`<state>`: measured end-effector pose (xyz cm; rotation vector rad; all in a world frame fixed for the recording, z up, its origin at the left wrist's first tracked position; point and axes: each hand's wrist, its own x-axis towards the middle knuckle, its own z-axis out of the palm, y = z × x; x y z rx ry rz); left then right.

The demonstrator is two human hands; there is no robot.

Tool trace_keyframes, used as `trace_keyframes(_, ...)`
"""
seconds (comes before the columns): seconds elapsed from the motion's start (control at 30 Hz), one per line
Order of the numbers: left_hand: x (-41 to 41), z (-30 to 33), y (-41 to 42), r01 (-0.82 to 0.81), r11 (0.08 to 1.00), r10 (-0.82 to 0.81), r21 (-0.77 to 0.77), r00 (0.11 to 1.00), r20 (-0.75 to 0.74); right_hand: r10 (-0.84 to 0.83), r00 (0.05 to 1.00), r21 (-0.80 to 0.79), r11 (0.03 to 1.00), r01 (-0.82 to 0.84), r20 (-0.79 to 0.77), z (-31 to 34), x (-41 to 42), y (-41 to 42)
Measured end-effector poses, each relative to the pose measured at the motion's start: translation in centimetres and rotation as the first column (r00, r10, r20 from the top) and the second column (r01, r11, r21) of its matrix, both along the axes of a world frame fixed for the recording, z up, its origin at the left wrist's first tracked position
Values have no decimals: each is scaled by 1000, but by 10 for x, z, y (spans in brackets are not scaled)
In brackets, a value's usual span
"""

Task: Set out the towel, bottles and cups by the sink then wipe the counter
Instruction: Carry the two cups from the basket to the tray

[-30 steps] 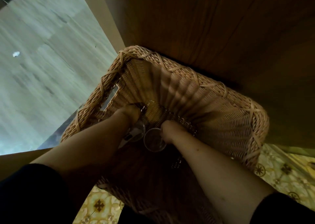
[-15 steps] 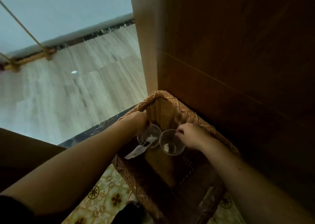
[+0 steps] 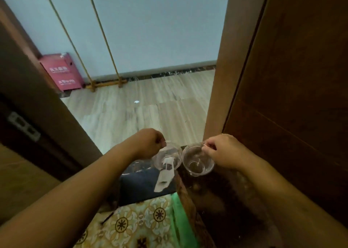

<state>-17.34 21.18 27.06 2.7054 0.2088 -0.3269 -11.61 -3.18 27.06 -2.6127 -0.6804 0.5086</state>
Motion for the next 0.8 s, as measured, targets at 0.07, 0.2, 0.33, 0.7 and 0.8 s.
trace_keyframes(0.07, -34, 10, 41, -88, 995, 89, -53, 996, 10, 58, 998, 4, 998, -58, 21, 12, -16, 41)
trace_keyframes(0.2, -118, 22, 129, -254, 964, 255, -78, 967, 14, 180, 984, 42, 983, -180, 13, 21, -63, 134)
trace_keyframes(0.33, -222, 25, 219, -404, 910, 409, -93, 912, 34, 320, 947, 19, 947, -321, 37, 22, -130, 234)
trace_keyframes(0.7, -523, 26, 402, -818, 558, 827, -136, 561, 19, 646, 763, 13, 763, -646, -5, 15, -340, 482)
trace_keyframes(0.8, -590, 28, 426, -884, 443, 895, -151, 446, 10, 729, 684, 6, 685, -729, -30, 14, -385, 531)
